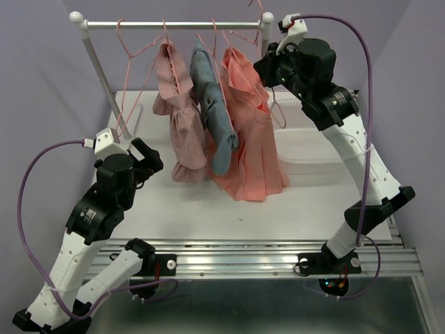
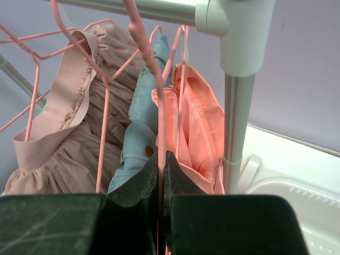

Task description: Remove the skirt from the hanger

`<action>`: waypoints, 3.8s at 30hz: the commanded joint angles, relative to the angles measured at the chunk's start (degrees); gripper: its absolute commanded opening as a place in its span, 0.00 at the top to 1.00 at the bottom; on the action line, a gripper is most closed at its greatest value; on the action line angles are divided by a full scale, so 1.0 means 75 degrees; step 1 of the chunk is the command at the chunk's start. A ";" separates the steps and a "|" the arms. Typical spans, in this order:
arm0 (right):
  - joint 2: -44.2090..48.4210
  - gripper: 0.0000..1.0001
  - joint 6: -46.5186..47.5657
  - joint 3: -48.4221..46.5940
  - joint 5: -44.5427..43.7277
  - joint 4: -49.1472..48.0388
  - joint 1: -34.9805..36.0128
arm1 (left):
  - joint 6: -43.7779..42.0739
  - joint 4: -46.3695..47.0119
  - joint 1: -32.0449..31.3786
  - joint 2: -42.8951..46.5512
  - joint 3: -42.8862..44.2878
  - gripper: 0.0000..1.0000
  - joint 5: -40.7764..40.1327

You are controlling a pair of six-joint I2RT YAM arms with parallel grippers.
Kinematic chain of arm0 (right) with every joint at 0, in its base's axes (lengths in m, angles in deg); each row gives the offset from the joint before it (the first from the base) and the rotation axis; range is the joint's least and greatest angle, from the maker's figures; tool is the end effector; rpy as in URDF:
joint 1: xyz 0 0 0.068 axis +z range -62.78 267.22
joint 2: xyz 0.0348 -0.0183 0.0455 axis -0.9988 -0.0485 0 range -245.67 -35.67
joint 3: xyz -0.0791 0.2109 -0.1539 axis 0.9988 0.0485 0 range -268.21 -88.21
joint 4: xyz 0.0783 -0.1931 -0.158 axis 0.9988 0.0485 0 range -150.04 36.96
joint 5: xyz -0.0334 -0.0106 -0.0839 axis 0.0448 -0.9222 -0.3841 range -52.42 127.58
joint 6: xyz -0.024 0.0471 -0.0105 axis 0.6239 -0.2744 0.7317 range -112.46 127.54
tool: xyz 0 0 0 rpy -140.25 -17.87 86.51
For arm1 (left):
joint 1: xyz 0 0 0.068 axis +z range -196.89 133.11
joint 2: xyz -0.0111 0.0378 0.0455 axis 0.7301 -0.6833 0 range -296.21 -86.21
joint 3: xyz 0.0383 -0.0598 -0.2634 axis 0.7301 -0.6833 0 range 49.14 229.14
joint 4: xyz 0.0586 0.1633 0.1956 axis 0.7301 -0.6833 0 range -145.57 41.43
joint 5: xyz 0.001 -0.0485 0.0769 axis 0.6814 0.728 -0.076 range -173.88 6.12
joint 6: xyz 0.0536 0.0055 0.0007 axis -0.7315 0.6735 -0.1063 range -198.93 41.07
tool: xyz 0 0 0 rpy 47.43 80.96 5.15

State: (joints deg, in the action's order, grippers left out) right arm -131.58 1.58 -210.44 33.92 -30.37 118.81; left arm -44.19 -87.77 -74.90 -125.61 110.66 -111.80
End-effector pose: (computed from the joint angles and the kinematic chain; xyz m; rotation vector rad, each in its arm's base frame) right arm 0.2989 0.1812 0.5321 -0.3170 1.6174 0.4502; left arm 0.1149 -0.0422 0.3980 -0.4394 1.7917 -0.3129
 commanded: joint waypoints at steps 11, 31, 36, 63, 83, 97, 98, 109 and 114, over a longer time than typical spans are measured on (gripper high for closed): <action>0.3213 0.99 -0.0939 0.3370 0.0417 -0.1297 0.0065 | -0.0659 0.0855 -0.0004 0.0272 -0.0034 0.01 0.1425; 0.7176 0.99 -0.2990 0.6852 0.2293 0.1923 0.0065 | -0.0754 0.2543 -0.0694 0.0308 -0.1719 0.01 0.5011; 0.7387 0.99 -0.3026 0.7356 0.2292 0.2769 0.0065 | -0.0426 0.3058 -0.1723 0.0156 -0.2377 0.01 0.4884; 0.7129 0.99 -0.2440 0.8200 0.4613 0.2442 0.0065 | -0.0179 0.5180 -0.4328 -0.3395 -0.1640 0.19 0.2294; 0.6942 0.99 -0.2370 0.7896 0.4391 0.2501 0.0065 | -0.0332 0.5098 -0.4328 -0.4263 -0.1417 0.56 0.1965; 0.6988 0.99 -0.2370 0.7849 0.4250 0.2583 0.0065 | -0.0297 0.4969 -0.4328 -0.4380 -0.1370 1.00 0.1802; 0.6988 0.99 -0.2347 0.7814 0.4203 0.2641 0.0065 | -0.0308 0.4923 -0.4328 -0.4368 -0.1359 1.00 0.1789; 0.6895 0.99 -0.1984 0.7685 0.4062 0.3508 0.0065 | 0.0265 0.4313 -0.4305 -0.4274 -0.1288 1.00 0.0759; 0.6883 0.99 -0.1737 0.7626 0.4285 0.4047 0.0065 | 0.0489 0.4312 -0.4000 -0.4321 -0.1276 1.00 0.0875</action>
State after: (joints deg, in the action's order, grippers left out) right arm -80.33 -13.58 -150.14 64.63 -3.49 118.81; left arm -42.53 -54.85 -106.33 -158.96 98.11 -102.49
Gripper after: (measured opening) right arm 0.057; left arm 0.019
